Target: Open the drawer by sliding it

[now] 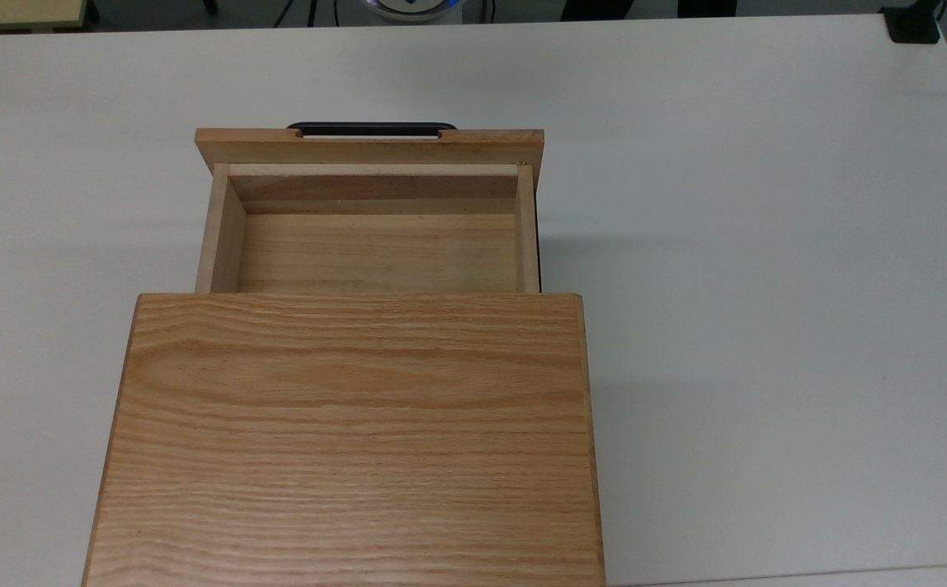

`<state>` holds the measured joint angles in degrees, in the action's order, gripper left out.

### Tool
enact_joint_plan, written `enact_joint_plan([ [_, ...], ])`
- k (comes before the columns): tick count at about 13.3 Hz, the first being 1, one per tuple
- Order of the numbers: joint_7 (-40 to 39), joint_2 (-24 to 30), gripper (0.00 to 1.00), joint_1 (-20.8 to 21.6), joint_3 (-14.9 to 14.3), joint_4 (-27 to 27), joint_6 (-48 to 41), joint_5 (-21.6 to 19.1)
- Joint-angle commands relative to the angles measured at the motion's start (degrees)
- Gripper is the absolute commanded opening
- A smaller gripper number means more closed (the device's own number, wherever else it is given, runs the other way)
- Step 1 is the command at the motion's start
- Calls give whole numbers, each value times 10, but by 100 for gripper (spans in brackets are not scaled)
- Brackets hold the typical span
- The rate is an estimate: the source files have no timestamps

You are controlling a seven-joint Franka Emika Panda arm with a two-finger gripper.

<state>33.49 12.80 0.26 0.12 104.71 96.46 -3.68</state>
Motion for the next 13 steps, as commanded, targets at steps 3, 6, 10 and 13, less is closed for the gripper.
enact_joint_plan([
  [3,-277,-38,100,4,2,-64,-105,83],
  [6,-366,-90,100,10,7,-78,-97,86],
  [10,-387,-120,100,10,6,-104,-67,84],
  [13,-386,-131,100,35,-6,-104,-62,84],
])
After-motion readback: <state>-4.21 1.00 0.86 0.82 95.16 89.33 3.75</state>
